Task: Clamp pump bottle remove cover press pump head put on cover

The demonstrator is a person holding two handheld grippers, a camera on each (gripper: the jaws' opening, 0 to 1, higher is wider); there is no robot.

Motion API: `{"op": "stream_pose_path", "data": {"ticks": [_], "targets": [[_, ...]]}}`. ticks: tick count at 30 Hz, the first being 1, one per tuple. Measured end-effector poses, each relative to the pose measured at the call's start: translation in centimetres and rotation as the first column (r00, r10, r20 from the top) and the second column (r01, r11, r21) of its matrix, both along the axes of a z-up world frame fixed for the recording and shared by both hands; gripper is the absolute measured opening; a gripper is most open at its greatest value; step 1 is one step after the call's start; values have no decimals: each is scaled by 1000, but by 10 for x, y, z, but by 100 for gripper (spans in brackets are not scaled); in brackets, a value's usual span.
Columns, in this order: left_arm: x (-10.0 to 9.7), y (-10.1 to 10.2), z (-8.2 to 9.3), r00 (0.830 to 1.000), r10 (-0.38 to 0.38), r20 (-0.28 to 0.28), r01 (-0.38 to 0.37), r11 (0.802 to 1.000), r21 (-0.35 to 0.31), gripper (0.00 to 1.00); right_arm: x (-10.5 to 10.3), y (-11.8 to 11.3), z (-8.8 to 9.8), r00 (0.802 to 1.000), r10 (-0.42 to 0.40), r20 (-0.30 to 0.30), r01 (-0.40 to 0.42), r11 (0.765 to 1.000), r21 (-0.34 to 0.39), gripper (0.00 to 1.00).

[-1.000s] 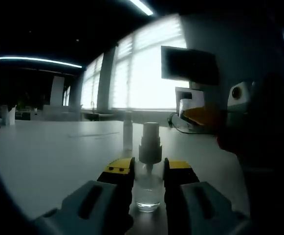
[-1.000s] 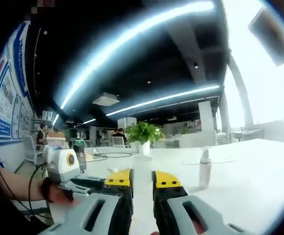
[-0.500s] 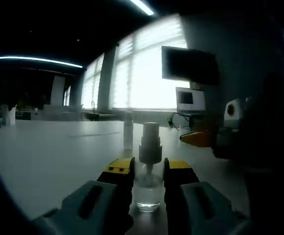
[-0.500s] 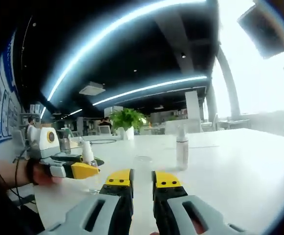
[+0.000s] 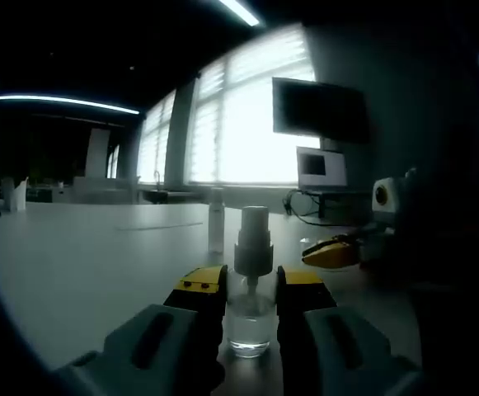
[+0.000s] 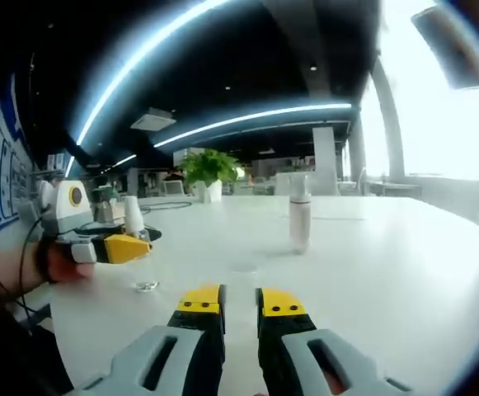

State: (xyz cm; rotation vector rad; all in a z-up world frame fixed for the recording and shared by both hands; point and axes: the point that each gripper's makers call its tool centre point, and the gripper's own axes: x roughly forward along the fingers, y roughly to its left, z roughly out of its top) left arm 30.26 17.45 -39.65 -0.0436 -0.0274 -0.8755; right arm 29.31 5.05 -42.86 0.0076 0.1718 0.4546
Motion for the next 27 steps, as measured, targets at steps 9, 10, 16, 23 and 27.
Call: {"op": "stream_pose_path", "data": {"ticks": [9,10,16,23,27], "targets": [[-1,-1,1,1000,1,1,-1,1000,1,15,-3,4,-10,1000,6,-26,-8,998,-60,10],[-1,-1,1,1000,1,1,-1,1000,1,15,-2,3,-9,1000,5,-25,-7,998,-66,10],[-1,-1,2,1000,3,1,-3,1000,1,15,1,1,-11,1000,1,-30,-4,997,-79,10],[0,0,1,1000,4,1,-4,1000,1,15,0,2,-13,1000,1,-22,-3,993,-118,10],[0,1,1,1000,7,0,-7,1000,0,15,2,-2,-14,1000,-10,-24,7,993,-120,10]]}}
